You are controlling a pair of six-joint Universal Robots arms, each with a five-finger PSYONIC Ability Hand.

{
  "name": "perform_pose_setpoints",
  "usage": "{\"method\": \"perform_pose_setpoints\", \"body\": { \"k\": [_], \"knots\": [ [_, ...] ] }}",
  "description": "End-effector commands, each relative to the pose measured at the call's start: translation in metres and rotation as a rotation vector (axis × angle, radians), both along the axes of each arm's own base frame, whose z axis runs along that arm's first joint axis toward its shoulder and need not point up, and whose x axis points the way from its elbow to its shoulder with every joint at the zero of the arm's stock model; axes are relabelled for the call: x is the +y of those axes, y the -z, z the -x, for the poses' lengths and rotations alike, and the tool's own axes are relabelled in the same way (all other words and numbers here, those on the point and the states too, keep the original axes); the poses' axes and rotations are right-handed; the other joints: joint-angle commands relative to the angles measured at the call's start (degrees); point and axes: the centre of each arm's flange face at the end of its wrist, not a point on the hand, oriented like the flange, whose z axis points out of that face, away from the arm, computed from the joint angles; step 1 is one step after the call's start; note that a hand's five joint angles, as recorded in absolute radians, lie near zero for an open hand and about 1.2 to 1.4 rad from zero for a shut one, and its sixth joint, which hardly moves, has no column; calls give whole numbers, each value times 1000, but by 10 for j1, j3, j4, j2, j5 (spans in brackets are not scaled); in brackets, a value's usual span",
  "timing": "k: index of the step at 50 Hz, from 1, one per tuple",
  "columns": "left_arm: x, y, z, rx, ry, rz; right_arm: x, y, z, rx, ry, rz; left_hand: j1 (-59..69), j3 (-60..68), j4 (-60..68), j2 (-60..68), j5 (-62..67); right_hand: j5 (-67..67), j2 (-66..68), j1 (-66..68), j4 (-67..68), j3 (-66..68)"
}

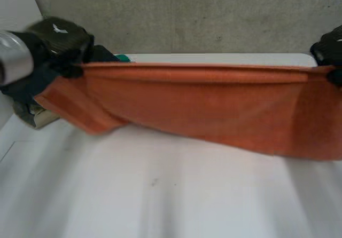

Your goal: Fold the laundry.

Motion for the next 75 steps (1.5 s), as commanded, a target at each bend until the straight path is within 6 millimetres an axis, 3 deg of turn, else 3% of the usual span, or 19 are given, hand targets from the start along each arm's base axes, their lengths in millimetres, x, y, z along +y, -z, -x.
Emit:
{"method": "perform_pose_setpoints", "body": {
  "k": [1,3,6,7,10,11,15,18,22,29,33,38,42,46,55,58,61,71,75],
  "knots": [
    [-42,42,33,-107,19,3,-44,26,-20,-26,-13,-13,130,119,114,116,133,131,124,163,114,119],
    [-55,39,40,-100,1,57,-58,25,-26,-55,-5,29,130,119,114,116,133,131,124,163,114,119],
    [-85,11,48,-36,-65,271,-91,4,-31,-147,40,207,130,119,114,116,133,131,124,163,114,119],
    [-95,-12,51,30,-96,384,-108,-12,-31,-214,63,327,130,119,114,116,133,131,124,163,114,119],
    [-99,-49,52,169,-125,526,-126,-41,-29,-341,86,523,130,119,114,116,133,131,124,163,114,119],
    [-97,-73,50,271,-135,598,-132,-57,-28,-429,85,632,130,119,114,116,133,131,124,163,114,119],
    [-91,-105,47,472,-111,662,-132,-91,-24,-618,27,848,130,119,114,116,133,131,124,163,114,119],
    [-88,-110,48,542,-82,657,-127,-99,-24,-671,-7,902,130,119,114,116,133,131,124,163,114,119],
    [-90,-94,48,530,-66,589,-123,-89,-27,-653,-26,843,130,119,114,116,133,131,124,163,114,119],
    [-89,-39,42,431,-82,399,-121,-30,-35,-579,-30,519,130,119,114,116,133,131,124,163,114,119],
    [-84,7,39,342,-76,269,-116,16,-31,-537,3,305,130,119,114,116,133,131,124,163,114,119],
    [-75,86,35,220,-43,57,-98,86,-29,-477,34,33,130,119,114,116,133,131,124,163,114,119],
    [-72,134,31,139,-31,-51,-80,129,-30,-404,29,-96,130,119,114,116,133,131,124,163,114,119],
    [-74,165,22,66,-55,-107,-67,154,-28,-332,27,-156,130,119,114,116,133,131,124,163,114,119],
    [-87,189,2,-32,-138,-114,-62,165,-22,-307,36,-166,67,56,50,53,69,131,124,163,114,119],
    [-91,189,-1,-24,-140,-98,-64,158,-17,-333,52,-155,-123,-134,-139,-137,-120,131,124,163,114,119],
    [-94,191,-4,-29,-153,-78,-66,154,-13,-347,64,-146,-162,-173,-178,-176,-160,131,124,163,114,119],
    [-101,190,-9,-45,-169,-22,-65,155,-12,-345,64,-155,-142,-153,-159,-156,-140,131,124,163,114,119],
    [-101,190,-9,-49,-159,-19,-64,154,-14,-343,58,-158,68,56,51,53,70,131,124,163,114,119]
  ]
}}
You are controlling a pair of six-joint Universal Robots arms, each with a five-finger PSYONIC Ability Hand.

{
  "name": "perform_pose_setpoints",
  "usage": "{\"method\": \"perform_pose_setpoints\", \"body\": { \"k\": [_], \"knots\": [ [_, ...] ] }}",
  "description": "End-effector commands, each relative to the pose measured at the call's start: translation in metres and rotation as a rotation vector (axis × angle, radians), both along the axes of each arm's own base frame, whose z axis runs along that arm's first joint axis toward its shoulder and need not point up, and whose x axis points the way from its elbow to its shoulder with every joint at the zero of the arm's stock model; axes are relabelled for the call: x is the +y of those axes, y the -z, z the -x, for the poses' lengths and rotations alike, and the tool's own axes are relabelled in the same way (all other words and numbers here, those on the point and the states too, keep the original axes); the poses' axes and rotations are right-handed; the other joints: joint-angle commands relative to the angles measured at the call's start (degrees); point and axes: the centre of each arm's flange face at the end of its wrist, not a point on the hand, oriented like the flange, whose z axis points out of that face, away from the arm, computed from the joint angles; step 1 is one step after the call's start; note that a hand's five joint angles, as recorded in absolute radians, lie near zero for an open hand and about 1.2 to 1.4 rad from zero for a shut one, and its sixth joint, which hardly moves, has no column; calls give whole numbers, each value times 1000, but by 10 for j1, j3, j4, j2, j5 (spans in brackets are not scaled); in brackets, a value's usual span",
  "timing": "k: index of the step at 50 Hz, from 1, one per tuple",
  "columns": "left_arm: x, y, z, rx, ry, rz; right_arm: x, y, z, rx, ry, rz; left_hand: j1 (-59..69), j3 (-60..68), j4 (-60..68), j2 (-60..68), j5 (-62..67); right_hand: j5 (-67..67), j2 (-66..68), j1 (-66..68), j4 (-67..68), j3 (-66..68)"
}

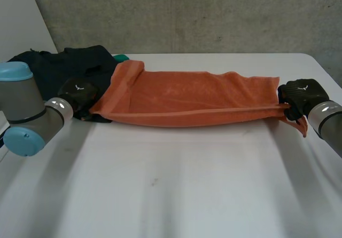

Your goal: Fold the laundry.

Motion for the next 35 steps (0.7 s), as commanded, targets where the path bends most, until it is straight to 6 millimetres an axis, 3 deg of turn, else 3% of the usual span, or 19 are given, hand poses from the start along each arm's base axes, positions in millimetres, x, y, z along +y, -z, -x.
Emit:
{"method": "perform_pose_setpoints", "body": {
  "k": [1,3,9,16,26,28,35],
  "knots": [
    [1,-1,3,-6,21,10,2,0,-4,5,-12,-6,334,335,338,337,339,117,124,163,114,118],
    [2,-3,3,-10,22,8,3,-1,-5,9,-19,-9,335,336,338,337,340,110,117,156,107,111],
    [11,-14,4,-9,32,-14,3,-2,-1,40,-52,-43,335,336,338,337,340,-161,-154,-114,-164,-160],
    [12,-20,3,-6,29,-1,-3,3,13,86,-53,-130,335,336,338,337,340,-203,-196,-157,-206,-202],
    [13,-23,3,-5,30,0,-6,10,19,81,-42,-168,335,336,338,337,340,-59,-51,-12,-62,-58],
    [14,-25,1,-11,27,-1,-5,9,20,73,-41,-172,335,336,338,337,340,92,100,139,89,93],
    [35,-49,-3,-40,34,-25,5,-15,34,105,-2,-146,335,336,338,337,340,117,124,163,114,118]
  ]
}}
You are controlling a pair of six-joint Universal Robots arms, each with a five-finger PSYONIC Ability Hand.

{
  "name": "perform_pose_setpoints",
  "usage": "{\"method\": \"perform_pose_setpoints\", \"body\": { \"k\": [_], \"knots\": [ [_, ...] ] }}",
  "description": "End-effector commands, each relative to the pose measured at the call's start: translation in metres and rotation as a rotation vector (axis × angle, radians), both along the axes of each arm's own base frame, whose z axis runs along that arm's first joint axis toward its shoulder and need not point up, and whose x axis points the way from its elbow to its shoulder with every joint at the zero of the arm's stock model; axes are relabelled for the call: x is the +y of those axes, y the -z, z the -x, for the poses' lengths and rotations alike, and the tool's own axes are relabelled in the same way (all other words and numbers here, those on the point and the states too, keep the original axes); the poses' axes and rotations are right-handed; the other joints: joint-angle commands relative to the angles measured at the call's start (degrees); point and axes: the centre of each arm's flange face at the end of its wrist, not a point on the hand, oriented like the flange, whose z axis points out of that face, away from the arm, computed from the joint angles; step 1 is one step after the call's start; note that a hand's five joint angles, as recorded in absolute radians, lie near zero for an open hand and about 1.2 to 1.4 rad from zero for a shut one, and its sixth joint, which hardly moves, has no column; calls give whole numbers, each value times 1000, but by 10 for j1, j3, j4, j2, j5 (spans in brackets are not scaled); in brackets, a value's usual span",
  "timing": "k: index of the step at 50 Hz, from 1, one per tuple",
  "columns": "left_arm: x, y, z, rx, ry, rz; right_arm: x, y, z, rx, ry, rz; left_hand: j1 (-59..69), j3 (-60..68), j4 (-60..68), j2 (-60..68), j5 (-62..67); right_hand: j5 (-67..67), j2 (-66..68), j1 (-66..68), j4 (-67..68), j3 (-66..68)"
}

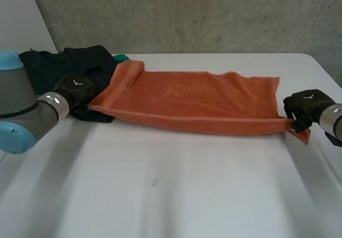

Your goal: Fold the laundry.

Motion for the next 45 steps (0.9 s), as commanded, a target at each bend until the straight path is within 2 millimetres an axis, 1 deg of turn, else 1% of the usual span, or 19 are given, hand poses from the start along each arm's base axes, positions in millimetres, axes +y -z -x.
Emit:
{"method": "perform_pose_setpoints", "body": {
  "k": [1,6,7,10,11,14,15,17,19,22,26,30,32,33,34,37,38,41,45],
  "knots": [
    [25,-25,-5,-39,8,-29,14,-24,14,34,36,19,132,118,114,116,132,136,121,154,116,120],
    [63,-52,-17,-117,26,-81,33,-60,33,89,65,69,132,118,114,116,132,136,121,154,116,120],
    [79,-63,-22,-149,37,-99,41,-69,40,124,66,76,132,118,114,116,132,136,121,154,116,120],
    [106,-78,-28,-197,66,-123,57,-81,48,186,53,61,132,118,114,116,132,136,121,154,116,120],
    [123,-86,-33,-228,86,-137,69,-87,53,231,38,37,132,118,114,116,132,136,121,154,116,120],
    [144,-93,-39,-261,113,-159,86,-89,60,312,0,-14,132,118,114,116,132,136,121,154,116,120],
    [156,-94,-42,-277,137,-175,95,-86,65,359,-30,-52,132,118,114,116,132,136,121,154,116,120],
    [164,-94,-43,-285,161,-192,104,-81,69,402,-68,-96,132,118,114,116,132,136,121,154,116,120],
    [168,-87,-43,-289,207,-218,110,-73,73,457,-132,-133,132,118,114,116,132,136,121,154,116,120],
    [163,-79,-43,-294,236,-234,110,-67,74,478,-160,-138,132,118,114,116,132,136,121,154,116,120],
    [148,-66,-40,-312,238,-276,95,-62,74,426,-128,-113,132,118,114,116,132,136,121,154,116,120],
    [135,-59,-20,-309,263,-272,74,-58,66,380,-109,-55,132,118,114,116,132,136,121,154,116,120],
    [119,-60,-6,-292,256,-220,61,-53,60,351,-100,-31,132,118,114,116,132,136,121,154,116,120],
    [112,-61,-3,-282,241,-201,57,-52,57,345,-98,-20,132,118,114,116,132,136,121,154,116,120],
    [95,-60,1,-267,203,-165,47,-48,52,334,-88,4,132,118,114,116,132,136,121,154,116,120],
    [72,-57,6,-253,141,-124,33,-41,47,315,-57,36,132,118,114,116,132,136,121,154,116,120],
    [59,-55,10,-247,102,-107,22,-37,45,297,-35,69,132,118,114,116,132,136,121,154,116,120],
    [47,-50,17,-239,76,-105,7,-31,41,276,-16,113,132,118,114,116,132,136,121,154,116,120],
    [28,-44,34,-214,66,-76,-20,-19,32,229,11,209,132,118,114,116,132,136,121,154,116,120]
  ]
}}
